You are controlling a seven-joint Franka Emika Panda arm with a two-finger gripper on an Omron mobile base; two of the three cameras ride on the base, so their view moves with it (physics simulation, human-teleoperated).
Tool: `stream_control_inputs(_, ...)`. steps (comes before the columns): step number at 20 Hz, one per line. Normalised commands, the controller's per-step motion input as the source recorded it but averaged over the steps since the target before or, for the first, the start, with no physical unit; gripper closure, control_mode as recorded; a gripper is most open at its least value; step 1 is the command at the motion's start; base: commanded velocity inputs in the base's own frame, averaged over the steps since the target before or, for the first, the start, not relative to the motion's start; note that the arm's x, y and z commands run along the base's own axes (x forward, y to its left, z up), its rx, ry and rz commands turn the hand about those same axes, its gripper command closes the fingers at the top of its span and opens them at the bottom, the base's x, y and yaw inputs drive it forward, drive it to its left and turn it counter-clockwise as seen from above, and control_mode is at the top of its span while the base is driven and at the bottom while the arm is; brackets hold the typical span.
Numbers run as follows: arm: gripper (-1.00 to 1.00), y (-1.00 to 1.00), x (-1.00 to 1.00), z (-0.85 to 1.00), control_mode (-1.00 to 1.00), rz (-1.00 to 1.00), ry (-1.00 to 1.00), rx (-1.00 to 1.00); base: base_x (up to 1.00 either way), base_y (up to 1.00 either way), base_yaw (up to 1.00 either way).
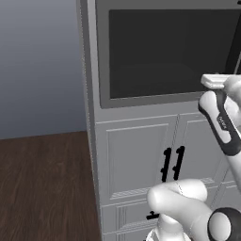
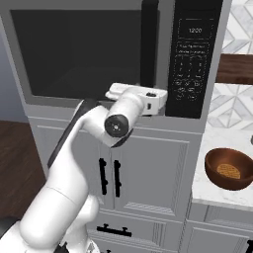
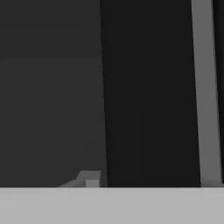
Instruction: Open the microwave, place the bowl with waffle inside the microwave, then close the microwave door and turn it on.
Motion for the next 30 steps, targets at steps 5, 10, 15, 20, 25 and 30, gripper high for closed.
stream_control_inputs(5,1.00,0.59,-0.45,0.64,-1.00,0.41,0.56,0.00,0.00,0.00,0.00)
stream_control_inputs(10,1.00,0.31,-0.49,0.74,-1.00,0.45,0.56,0.00,0.00,0.00,0.00)
stream_control_inputs(15,1.00,0.40,-0.45,0.76,-1.00,0.45,0.52,0.00,0.00,0.00,0.00)
stream_control_inputs(20,1.00,0.61,-0.90,0.78,-1.00,0.35,0.32,-0.02,0.00,0.00,0.00)
stream_control_inputs(25,1.00,0.73,-1.00,0.51,-1.00,0.13,0.11,-0.04,0.00,0.00,0.00)
stream_control_inputs(30,1.00,1.00,-1.00,0.02,-1.00,0.00,0.01,-0.19,0.00,0.00,0.00)
